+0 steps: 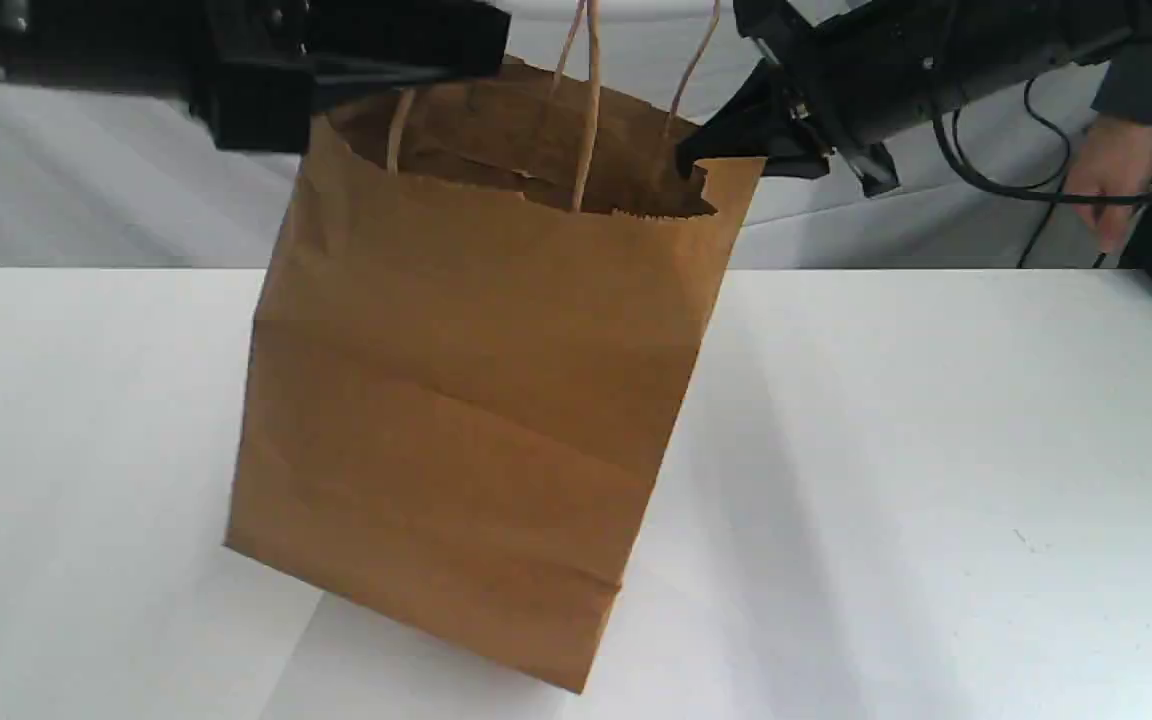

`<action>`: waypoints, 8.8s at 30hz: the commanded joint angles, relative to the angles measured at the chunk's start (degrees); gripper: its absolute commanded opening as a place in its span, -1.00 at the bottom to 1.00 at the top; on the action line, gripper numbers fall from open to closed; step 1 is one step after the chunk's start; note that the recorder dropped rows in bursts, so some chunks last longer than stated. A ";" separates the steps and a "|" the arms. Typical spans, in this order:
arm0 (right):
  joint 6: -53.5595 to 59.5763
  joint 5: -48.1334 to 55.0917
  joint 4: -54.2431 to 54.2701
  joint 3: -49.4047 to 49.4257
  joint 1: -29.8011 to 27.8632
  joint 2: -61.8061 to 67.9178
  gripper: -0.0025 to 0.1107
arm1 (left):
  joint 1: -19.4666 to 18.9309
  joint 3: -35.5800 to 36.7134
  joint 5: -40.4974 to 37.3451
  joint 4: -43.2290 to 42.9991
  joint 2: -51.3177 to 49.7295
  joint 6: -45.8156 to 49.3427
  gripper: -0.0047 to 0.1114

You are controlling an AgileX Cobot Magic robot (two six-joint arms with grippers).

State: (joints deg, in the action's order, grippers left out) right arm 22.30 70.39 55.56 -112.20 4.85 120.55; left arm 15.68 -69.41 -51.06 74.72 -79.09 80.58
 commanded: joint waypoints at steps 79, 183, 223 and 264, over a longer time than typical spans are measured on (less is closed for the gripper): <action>4.28 -2.09 -11.66 0.07 -0.20 -0.75 -0.96 | 0.30 15.74 9.97 25.23 -2.64 17.20 0.07; 11.48 -38.79 -29.09 74.48 -0.20 -92.23 -0.96 | 0.30 29.84 19.20 25.23 28.25 23.17 -0.92; 15.06 -67.76 -15.10 111.18 -10.04 -120.55 -0.96 | 0.30 29.84 19.30 25.23 28.25 23.17 -0.92; -26.79 -65.06 -63.53 112.20 -14.01 -120.55 -0.96 | 0.30 29.84 19.30 25.23 28.25 23.17 -0.92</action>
State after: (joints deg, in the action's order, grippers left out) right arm -4.03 5.60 -6.87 -0.23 -9.12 0.38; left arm 15.68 -39.97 -31.45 99.67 -51.13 103.61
